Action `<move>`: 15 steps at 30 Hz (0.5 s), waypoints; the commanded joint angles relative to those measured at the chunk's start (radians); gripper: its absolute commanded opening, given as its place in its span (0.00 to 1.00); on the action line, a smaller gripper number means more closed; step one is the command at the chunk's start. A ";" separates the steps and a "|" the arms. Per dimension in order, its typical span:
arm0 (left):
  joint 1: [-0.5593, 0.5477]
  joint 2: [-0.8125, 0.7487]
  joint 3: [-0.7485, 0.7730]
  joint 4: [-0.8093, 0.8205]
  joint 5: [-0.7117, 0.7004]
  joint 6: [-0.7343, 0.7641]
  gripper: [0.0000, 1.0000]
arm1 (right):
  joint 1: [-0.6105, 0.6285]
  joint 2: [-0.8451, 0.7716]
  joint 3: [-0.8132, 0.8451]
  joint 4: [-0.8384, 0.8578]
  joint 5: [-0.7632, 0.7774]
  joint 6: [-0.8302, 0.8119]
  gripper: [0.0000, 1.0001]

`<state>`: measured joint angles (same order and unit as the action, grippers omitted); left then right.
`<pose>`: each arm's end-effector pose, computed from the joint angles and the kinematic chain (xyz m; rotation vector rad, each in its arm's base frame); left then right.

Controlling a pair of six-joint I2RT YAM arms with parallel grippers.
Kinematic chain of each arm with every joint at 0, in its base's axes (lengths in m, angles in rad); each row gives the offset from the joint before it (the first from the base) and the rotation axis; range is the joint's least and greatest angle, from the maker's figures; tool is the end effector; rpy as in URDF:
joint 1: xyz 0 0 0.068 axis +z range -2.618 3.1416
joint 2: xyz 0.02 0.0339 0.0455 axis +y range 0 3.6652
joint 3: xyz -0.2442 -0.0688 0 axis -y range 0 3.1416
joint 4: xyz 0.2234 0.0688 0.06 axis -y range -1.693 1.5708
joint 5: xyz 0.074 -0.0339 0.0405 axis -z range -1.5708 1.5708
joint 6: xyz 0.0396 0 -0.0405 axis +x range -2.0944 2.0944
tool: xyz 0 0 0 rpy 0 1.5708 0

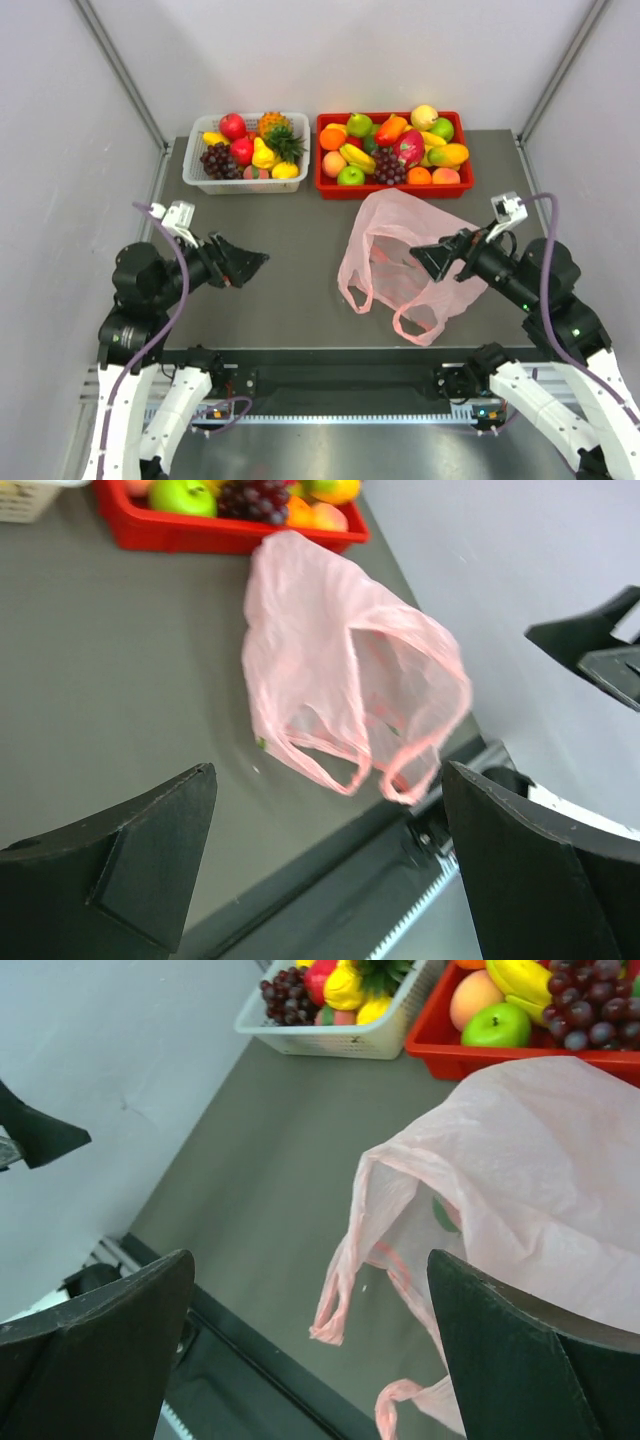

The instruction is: Untie the knot of the plastic bag and take out the fruit

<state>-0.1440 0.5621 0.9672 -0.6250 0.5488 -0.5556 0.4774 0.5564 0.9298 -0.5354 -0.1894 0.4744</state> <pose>0.0962 -0.0348 0.3633 0.0299 1.8679 -0.9823 0.0944 0.0572 0.3616 -0.1483 1.8030 0.8543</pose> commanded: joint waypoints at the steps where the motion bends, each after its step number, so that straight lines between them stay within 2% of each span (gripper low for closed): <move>1: -0.008 -0.042 0.051 -0.093 0.054 -0.030 0.99 | 0.004 -0.050 0.014 -0.043 -0.065 0.036 1.00; 8: -0.038 -0.033 0.139 -0.108 0.025 0.016 0.99 | 0.004 -0.199 0.012 -0.152 0.030 0.049 1.00; 15: -0.052 0.053 0.061 0.080 0.088 -0.061 0.99 | 0.004 -0.234 0.026 -0.189 0.080 0.078 1.00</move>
<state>-0.1909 0.5629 1.0626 -0.6662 0.5907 -0.5789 0.4774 0.3340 0.9306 -0.6937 -0.1600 0.5285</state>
